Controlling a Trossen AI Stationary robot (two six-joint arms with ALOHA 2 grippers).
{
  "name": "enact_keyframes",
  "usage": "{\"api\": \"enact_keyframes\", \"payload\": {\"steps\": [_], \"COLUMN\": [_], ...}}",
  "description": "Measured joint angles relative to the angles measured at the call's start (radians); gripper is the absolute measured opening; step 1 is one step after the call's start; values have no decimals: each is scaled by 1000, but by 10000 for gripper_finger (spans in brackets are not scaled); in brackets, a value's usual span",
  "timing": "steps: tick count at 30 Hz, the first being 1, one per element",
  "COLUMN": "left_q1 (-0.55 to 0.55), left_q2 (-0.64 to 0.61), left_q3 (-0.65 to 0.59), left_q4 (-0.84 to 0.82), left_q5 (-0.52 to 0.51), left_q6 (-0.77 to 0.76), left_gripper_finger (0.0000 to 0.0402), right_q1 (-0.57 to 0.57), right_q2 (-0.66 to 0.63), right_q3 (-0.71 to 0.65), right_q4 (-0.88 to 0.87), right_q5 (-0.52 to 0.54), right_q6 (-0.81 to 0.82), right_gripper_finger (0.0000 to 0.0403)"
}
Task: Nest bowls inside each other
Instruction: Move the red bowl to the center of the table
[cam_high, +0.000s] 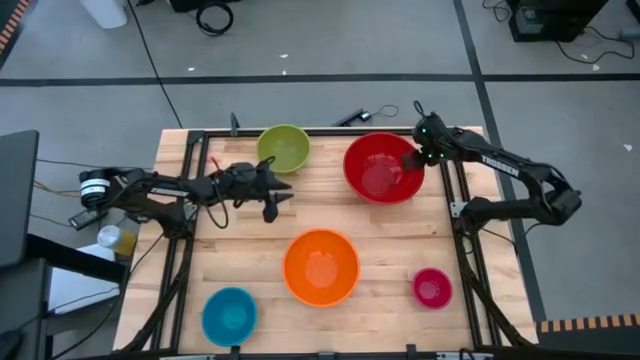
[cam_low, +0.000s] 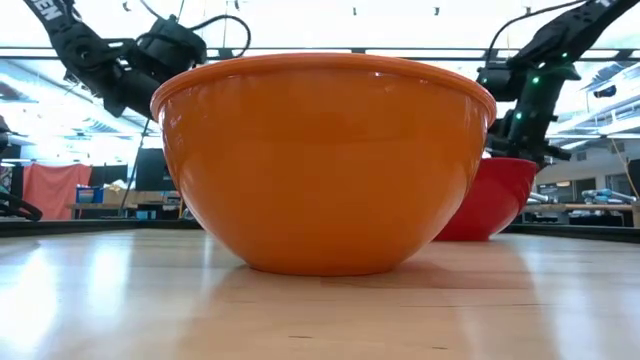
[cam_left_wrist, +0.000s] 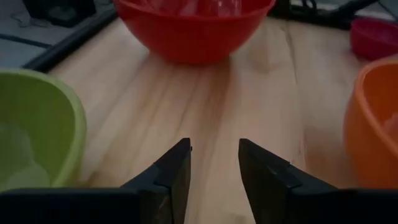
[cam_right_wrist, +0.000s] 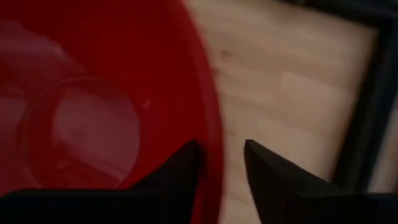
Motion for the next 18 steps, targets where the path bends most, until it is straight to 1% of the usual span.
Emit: {"api": "enact_keyframes", "payload": {"steps": [2, 4, 7, 11, 14, 16, 18], "left_q1": [1, 13, 44, 102, 145, 169, 190], "left_q2": [-48, -102, -191, -299, -364, -389, -401], "left_q3": [0, 1, 1, 1, 1, 1, 1], "left_q4": [-35, -78, -188, -299, -383, -405, -392], "left_q5": [-1, -4, -9, -17, -19, -19, -19], "left_q6": [1, 14, 68, 106, 126, 141, 141], "left_gripper_finger": [139, 140, 140, 140, 140, 140, 140], "right_q1": [32, 79, 176, 327, 427, 470, 510], "right_q2": [12, 17, 17, 17, 24, 39, 62], "right_q3": [0, 0, 0, 0, 0, -1, -1], "right_q4": [5, 28, 73, 90, 107, 153, 216], "right_q5": [-58, -142, -188, -196, -141, -128, -122], "right_q6": [36, 101, 202, 336, 446, 487, 509], "right_gripper_finger": [87, 58, 37, 38, 44, 49, 56]}}
